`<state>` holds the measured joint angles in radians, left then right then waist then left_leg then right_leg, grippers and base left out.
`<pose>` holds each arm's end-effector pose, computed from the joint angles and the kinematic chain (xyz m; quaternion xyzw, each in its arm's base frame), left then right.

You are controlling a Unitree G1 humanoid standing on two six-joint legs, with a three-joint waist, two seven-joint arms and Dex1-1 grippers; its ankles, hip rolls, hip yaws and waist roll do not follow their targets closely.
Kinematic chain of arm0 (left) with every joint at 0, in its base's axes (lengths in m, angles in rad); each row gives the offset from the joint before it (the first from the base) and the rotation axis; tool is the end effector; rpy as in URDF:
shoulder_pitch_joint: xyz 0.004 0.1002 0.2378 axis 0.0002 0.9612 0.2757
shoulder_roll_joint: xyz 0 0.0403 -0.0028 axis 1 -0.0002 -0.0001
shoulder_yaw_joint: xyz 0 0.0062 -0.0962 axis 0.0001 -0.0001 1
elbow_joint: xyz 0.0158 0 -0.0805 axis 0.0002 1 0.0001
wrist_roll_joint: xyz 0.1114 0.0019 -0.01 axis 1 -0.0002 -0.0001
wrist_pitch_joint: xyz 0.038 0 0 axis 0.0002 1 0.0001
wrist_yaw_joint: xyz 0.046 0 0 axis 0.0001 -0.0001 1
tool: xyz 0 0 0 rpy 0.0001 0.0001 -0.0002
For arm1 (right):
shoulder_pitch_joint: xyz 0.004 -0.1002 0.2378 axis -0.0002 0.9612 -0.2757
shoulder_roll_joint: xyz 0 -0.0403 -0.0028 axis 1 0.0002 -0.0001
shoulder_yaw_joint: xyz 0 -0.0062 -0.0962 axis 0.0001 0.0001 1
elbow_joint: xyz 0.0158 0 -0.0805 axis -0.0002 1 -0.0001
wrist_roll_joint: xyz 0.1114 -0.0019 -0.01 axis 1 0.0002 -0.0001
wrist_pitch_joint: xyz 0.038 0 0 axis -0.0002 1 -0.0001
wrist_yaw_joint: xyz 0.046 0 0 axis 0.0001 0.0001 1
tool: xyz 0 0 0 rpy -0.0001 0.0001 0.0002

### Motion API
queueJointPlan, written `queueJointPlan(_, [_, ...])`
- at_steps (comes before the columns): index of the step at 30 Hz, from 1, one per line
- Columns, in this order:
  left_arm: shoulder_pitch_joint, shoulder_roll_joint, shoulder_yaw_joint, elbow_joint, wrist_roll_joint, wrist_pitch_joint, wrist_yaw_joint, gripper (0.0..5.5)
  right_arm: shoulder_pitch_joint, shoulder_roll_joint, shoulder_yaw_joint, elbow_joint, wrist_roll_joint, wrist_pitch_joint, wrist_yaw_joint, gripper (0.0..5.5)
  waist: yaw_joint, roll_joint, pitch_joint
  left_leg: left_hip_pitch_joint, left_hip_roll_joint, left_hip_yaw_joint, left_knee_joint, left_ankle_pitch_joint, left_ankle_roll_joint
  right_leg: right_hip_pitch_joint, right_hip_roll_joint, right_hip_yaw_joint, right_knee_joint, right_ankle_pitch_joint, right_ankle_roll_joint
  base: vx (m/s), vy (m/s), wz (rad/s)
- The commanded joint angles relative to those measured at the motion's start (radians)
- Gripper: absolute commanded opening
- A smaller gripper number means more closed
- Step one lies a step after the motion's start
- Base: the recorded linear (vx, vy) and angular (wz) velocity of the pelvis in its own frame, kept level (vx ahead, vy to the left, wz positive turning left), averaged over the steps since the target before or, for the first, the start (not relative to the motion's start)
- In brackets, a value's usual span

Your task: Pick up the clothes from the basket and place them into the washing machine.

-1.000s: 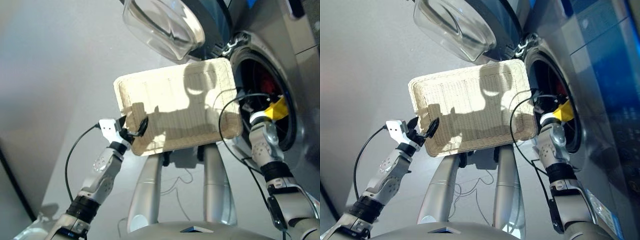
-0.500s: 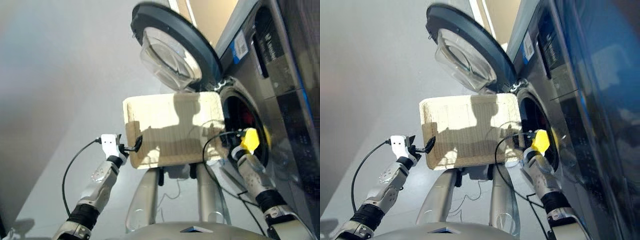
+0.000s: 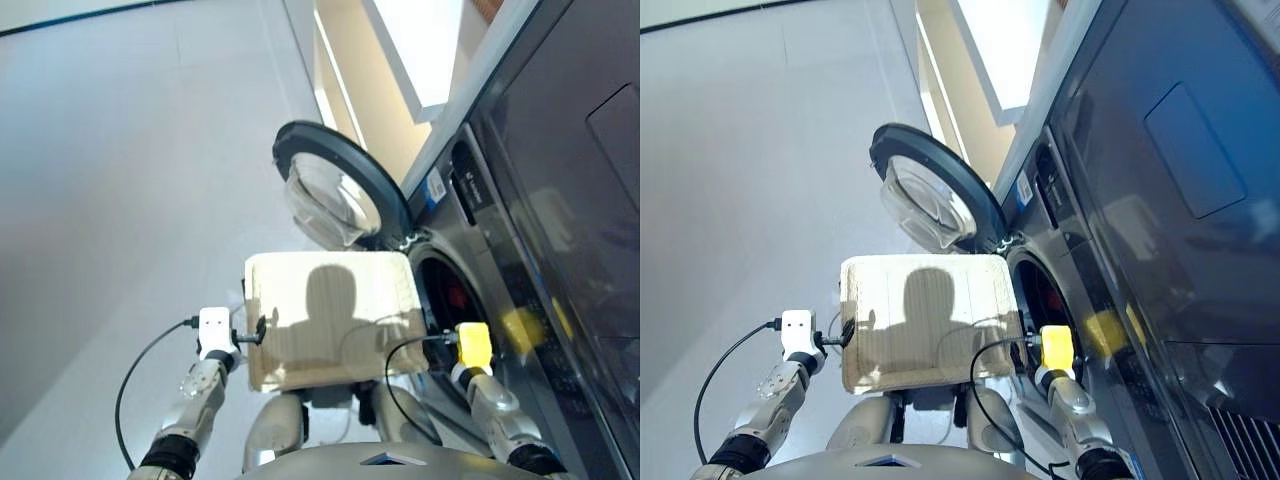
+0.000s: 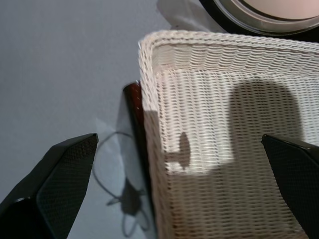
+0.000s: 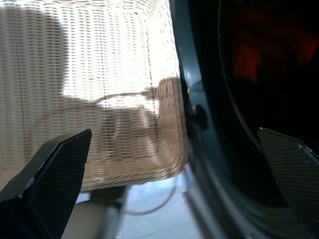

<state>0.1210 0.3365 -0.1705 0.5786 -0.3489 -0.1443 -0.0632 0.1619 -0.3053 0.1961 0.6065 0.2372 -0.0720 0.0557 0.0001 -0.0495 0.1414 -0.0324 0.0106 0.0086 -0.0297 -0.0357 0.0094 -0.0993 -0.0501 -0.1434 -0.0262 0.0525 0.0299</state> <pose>0.1415 0.2217 -0.0601 0.0080 0.2825 0.0019 0.9592 0.1218 -0.2116 -0.0748 -0.0440 0.3534 0.0220 0.9342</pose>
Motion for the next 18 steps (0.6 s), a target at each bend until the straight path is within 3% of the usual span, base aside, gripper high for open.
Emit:
queueJointPlan(1, [0.012, -0.011, 0.044, 0.03, 0.067, -0.014, 0.011, 5.5, 0.033, 0.0, 0.024, -0.005, -0.076, -0.007, 0.008, 5.5, -0.004, -0.012, -0.055, 0.0, -0.02, 0.03, -0.049, 0.084, -0.043, 0.031, -0.036, -0.008, -0.018, 0.043, 0.107, 0.0, 0.0, 0.0])
queueJointPlan(8, [0.063, -0.057, 0.083, 0.069, 0.07, 0.02, 0.02, 5.5, 0.031, -0.01, 0.062, 0.003, -0.172, 0.021, 0.036, 5.5, -0.003, -0.008, -0.088, 0.079, -0.009, 0.032, -0.058, 0.068, -0.044, 0.115, -0.027, -0.008, -0.019, 0.013, 0.099, 0.0, 0.0, 0.0])
queueJointPlan(18, [0.093, -0.065, 0.063, 0.083, 0.136, 0.057, -0.008, 5.5, 0.041, 0.013, 0.056, 0.044, -0.142, 0.046, 0.059, 5.5, -0.011, 0.015, -0.1, 0.133, -0.011, 0.028, -0.058, 0.053, -0.033, 0.163, -0.024, 0.004, -0.005, -0.01, 0.092, 0.0, 0.0, 0.0])
